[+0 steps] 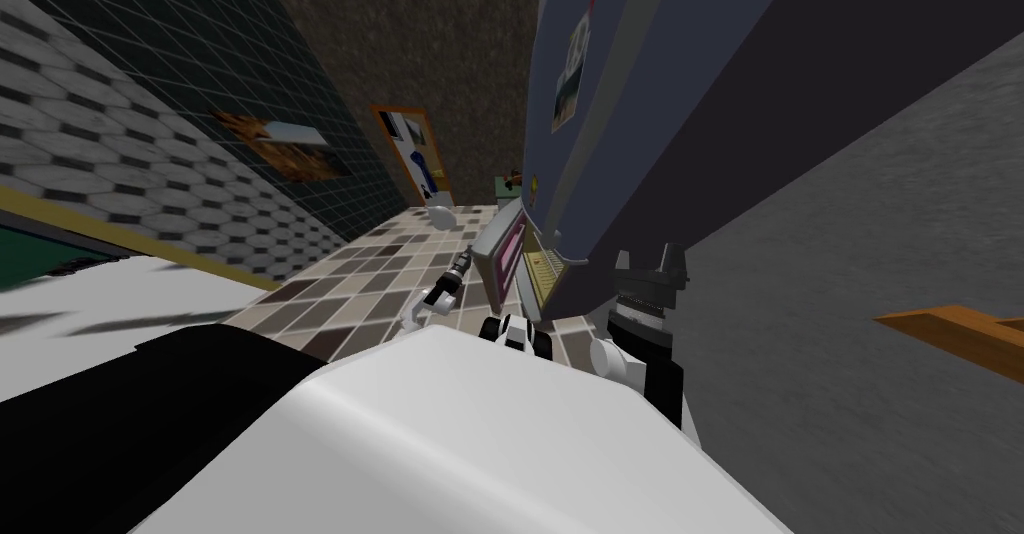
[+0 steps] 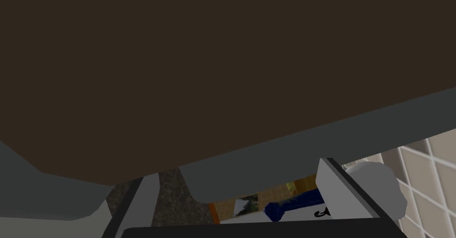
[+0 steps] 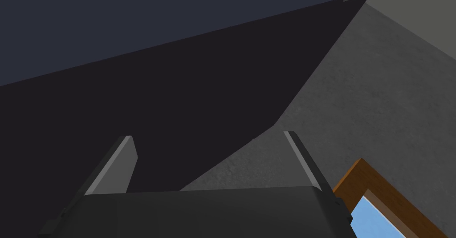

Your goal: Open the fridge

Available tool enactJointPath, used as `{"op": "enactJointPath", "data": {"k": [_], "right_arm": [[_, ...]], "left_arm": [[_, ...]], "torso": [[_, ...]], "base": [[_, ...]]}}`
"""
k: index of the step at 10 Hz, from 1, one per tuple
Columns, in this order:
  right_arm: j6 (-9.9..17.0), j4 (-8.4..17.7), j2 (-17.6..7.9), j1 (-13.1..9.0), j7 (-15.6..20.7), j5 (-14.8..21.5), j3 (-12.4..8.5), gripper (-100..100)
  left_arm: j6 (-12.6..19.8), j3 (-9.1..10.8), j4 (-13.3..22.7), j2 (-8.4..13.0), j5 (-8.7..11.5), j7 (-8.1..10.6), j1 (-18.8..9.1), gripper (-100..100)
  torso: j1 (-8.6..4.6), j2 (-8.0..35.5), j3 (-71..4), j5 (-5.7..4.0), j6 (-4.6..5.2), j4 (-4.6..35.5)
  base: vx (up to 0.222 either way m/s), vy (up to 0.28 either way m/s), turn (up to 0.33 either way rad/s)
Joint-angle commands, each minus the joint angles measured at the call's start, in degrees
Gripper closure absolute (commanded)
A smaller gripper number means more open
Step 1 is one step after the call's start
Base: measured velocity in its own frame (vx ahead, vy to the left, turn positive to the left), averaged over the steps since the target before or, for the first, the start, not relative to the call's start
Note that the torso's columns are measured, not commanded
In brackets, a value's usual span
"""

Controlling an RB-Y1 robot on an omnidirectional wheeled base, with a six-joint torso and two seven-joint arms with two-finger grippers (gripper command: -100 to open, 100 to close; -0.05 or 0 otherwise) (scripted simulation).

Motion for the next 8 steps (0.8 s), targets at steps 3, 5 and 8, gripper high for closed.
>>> {"op": "enactJointPath", "data": {"k": [3, 5, 8], "right_arm": [[0.0, 0.0, 0.0, 0.0, 0.0, 0.0, 0.0, 0], [0.0, 0.0, 0.0, 0.0, 0.0, 0.0, 0.0, 0], [0.0, 0.0, 0.0, 0.0, 0.0, 0.0, 0.0, 0]], "left_arm": [[5.25, 1.02, -3.57, 5.13, -2.02, -1.52, 0.38, -100], [6.31, 1.84, -2.19, 4.25, -1.66, -1.22, -0.94, -100], [5.93, 0.98, -2.6, 4.99, -1.51, -1.08, 0.5, 100]], "torso": [[0.02, -0.01, 0.01, 0.02, 0.0, -0.03], [0.06, 0.05, 0.05, 0.09, -0.09, -0.11], [0.07, -0.11, -0.04, 0.11, 0.01, -0.14]], "base": [[0.012, -0.007, -0.006], [0.009, 0.003, -0.042], [-0.005, 0.041, -0.008]]}}
